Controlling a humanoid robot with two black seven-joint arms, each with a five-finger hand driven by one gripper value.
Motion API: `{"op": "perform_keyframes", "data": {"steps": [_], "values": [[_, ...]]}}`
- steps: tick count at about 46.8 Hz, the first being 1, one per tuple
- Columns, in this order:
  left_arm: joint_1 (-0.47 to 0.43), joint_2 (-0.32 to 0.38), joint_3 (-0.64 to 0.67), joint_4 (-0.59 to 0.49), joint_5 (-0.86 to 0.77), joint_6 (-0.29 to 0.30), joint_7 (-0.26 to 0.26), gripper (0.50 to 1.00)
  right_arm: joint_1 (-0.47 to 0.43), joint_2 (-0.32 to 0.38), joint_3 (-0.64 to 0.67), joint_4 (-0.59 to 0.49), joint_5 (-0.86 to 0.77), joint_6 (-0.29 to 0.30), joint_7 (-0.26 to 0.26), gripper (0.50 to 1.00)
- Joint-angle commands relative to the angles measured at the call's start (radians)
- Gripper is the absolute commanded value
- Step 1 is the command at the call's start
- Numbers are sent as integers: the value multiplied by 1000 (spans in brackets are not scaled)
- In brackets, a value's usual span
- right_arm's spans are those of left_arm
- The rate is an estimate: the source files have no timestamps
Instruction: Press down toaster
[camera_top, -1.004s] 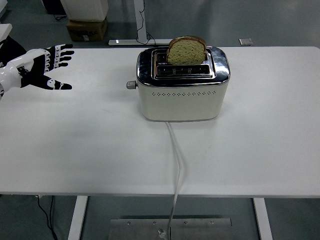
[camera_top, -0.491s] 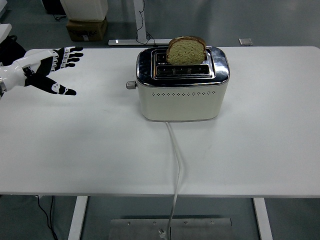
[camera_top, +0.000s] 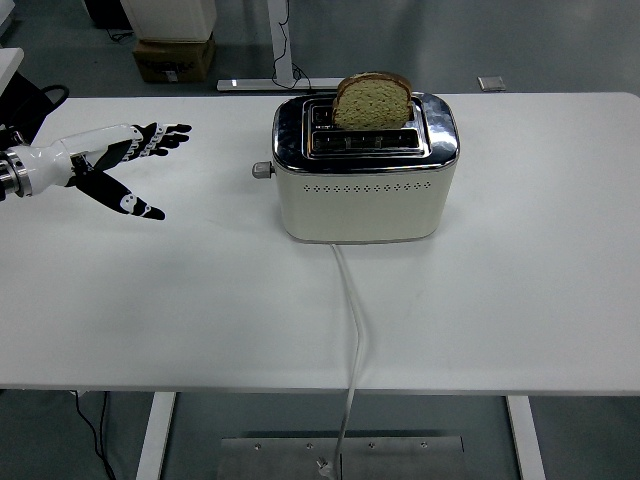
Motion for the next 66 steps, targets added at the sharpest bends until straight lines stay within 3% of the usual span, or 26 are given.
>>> {"op": "perform_keyframes", "data": {"steps": [1,17,66], "values": [[0,-13,5,0,2,3,6,1000,0,0,1,0,1,0,0,1000],[3,-86,27,3,65,10,15,1000,0,0,-1,0,0,0,0,998],[3,-149,56,17,70,55,17,1000,0,0,1,0,0,0,0,998]]}}
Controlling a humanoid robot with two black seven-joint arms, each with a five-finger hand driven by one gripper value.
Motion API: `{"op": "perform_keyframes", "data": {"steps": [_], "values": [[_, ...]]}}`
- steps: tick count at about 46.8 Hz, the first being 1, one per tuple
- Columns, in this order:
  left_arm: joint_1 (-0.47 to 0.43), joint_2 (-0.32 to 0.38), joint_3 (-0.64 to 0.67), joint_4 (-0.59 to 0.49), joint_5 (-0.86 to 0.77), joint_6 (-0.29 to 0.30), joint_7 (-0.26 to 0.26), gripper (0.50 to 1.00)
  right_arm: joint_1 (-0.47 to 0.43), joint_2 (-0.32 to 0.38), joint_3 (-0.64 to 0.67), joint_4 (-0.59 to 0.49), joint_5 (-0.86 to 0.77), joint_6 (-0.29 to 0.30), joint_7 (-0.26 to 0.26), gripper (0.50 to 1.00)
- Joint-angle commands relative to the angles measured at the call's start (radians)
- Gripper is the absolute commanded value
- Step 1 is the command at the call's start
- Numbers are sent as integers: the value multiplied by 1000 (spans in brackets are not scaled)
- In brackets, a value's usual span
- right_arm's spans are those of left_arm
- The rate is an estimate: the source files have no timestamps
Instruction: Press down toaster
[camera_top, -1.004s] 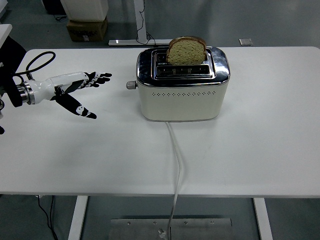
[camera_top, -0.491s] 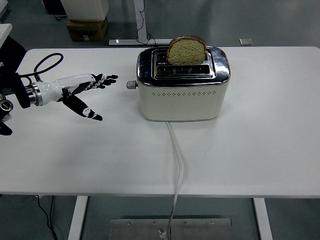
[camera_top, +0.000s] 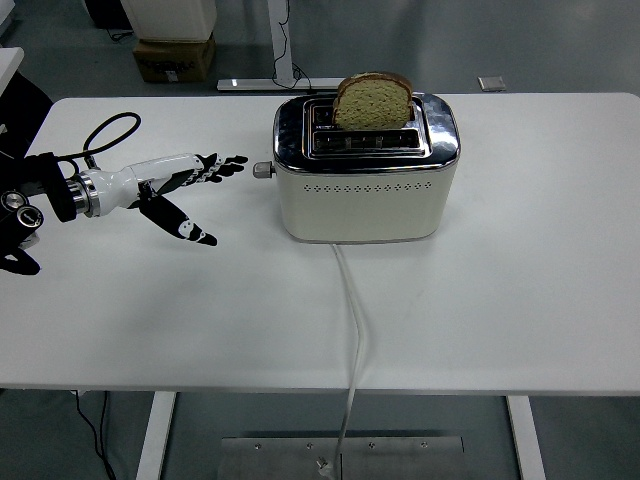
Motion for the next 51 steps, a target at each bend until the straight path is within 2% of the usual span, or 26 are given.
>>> {"op": "perform_keyframes", "data": {"steps": [1,51], "values": [[1,-5,0,0,0,2,0,1000,0,0,0,0,0,0,0,998],[1,-49,23,28,-2,23,0,1000,0,0,1,0,-1,0,0,1000]]}}
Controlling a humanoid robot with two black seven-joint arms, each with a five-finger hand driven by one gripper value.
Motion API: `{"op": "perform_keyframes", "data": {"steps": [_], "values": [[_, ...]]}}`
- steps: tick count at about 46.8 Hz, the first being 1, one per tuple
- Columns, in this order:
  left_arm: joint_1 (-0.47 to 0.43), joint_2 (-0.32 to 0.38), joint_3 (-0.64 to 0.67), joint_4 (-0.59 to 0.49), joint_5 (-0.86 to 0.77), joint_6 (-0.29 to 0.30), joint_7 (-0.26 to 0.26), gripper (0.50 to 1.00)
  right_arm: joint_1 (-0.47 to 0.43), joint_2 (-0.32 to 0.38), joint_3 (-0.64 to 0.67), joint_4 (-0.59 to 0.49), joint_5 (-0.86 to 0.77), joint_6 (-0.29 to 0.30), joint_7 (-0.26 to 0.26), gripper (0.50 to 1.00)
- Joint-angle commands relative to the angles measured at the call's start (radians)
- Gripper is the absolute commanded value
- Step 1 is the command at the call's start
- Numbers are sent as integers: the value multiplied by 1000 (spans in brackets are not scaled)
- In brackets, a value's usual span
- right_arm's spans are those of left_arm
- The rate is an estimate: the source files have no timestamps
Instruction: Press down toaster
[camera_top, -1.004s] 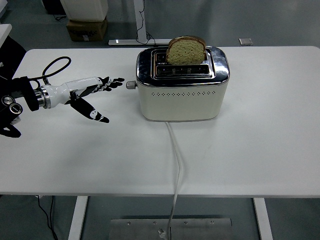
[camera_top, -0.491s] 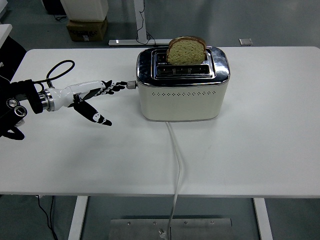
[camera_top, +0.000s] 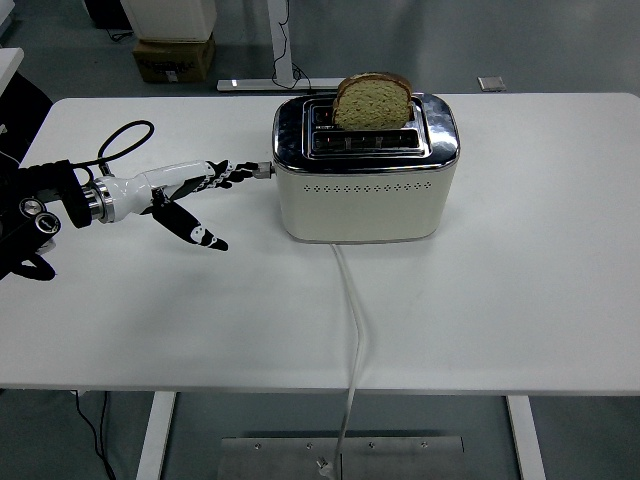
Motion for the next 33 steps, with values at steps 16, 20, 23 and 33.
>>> {"op": "perform_keyframes", "data": {"steps": [16,20,23,33], "values": [[0,-14,11,24,-1,1,0,1000,0,0,1,0,0,-1,0,998],[0,-14,13,27,-3,1,0,1000,0,0,-1,0,-1,0,0,1000],[0,-20,13,28,-3,1,0,1000,0,0,-1,0,0,0,0,998],[3,-34,22,44,-5,1,0,1000,0,0,1,0,0,0,0,998]]}}
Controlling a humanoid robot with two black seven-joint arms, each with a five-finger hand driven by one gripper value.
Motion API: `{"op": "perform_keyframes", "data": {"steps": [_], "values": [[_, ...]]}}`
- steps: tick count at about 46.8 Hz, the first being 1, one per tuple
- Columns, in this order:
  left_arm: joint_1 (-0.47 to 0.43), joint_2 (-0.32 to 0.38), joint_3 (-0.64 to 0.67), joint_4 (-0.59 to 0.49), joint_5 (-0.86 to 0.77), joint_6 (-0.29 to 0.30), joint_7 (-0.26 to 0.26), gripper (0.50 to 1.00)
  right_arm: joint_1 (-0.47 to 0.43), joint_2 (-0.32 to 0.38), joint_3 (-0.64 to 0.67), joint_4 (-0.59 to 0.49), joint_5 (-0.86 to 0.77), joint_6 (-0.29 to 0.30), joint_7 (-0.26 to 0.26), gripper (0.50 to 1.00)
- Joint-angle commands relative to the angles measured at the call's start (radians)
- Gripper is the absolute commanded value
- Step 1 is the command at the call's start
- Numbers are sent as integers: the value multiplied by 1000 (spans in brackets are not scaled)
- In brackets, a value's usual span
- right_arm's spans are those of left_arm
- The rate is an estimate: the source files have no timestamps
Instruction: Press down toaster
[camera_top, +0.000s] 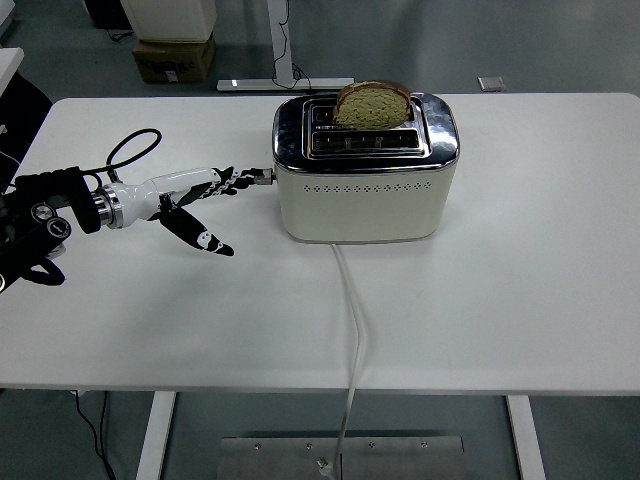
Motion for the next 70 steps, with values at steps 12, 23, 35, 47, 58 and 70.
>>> {"op": "perform_keyframes", "data": {"steps": [12,23,35,47,58,70], "values": [[0,-13,3,17,0,1,-1,1000,0,0,-1,0,1,0,0,998],[2,-20,5,23,-6,3,-1,1000,0,0,1,0,1,0,0,1000],[10,-22,5,25,-6,1,-1,1000,0,0,1,0,0,0,0,998],[22,-25,5,25,-6,3,-1,1000,0,0,-1,0,0,0,0,1000],[34,-28,7,25,-6,28,-1,1000,0,0,1,0,1,0,0,1000],[45,-46,7,40,-8,29,-1,1000,0,0,-1,0,1,0,0,998]]}}
